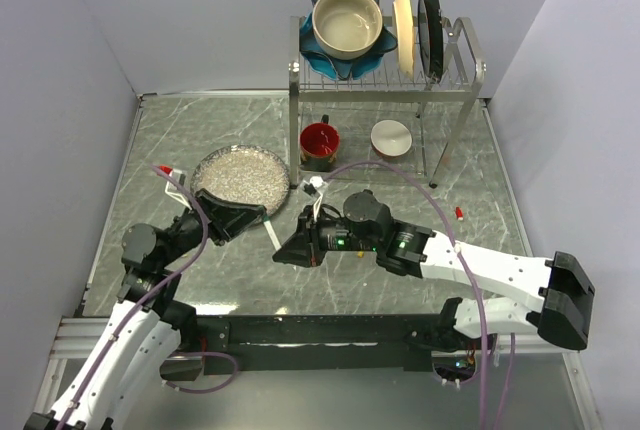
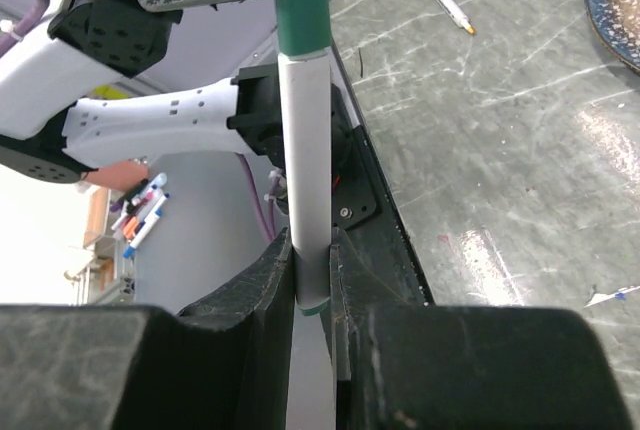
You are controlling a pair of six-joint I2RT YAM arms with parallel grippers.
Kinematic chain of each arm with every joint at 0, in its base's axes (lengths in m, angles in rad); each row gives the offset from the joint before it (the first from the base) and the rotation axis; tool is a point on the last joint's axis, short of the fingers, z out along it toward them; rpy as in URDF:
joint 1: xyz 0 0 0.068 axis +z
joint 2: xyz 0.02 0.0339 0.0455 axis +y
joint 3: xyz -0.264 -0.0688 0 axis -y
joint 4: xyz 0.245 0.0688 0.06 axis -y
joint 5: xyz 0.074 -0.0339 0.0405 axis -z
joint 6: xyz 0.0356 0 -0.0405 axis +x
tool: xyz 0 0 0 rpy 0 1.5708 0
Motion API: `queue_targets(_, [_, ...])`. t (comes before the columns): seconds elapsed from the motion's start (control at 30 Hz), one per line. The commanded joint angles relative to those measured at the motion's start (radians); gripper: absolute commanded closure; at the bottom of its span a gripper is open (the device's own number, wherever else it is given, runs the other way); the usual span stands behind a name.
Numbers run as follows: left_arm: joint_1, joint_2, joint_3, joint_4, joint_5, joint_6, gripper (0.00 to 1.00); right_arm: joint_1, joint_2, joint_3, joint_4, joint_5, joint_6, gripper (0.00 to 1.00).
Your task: Insert the pens into the pen caps
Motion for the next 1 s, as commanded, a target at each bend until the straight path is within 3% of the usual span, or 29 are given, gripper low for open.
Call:
queue_targets(0.0, [-0.034, 0.005, -0.025, -0.113, 0.225, 0.012, 0.99, -0.098, -0.017, 0.128, 0.405, 0.114, 0.069, 1.0])
queue_targets(0.13, [-0.039, -0.019, -0.071, -0.06, 0.245, -0.023, 0.99, -0.165, 0.0, 0.117, 0.506, 0.041, 0.125, 1.0])
queue_targets(0.27, [-0.049, -0.041, -0.118, 0.031, 0.242, -0.115, 0.99, -0.187, 0.014, 0.145, 0.497, 0.028, 0.121, 1.0])
queue_targets(0.5, [-0.072, -0.051, -0.071, -0.118, 0.22, -0.069, 0.99, -0.221, 0.046, 0.193, 0.457, 0.027, 0.115, 1.0])
queue_targets(0.8, [-0.129, -0.019, -0.089, -0.194, 0.148, -0.033, 0.99, -0.221, 0.129, 0.311, 0.44, 0.053, 0.07, 1.0])
queue_targets(0.97, [-0.14, -0.013, -0.129, -0.12, 0.189, -0.063, 0.99, -0.25, 0.135, 0.326, 0.492, 0.05, 0.064, 1.0])
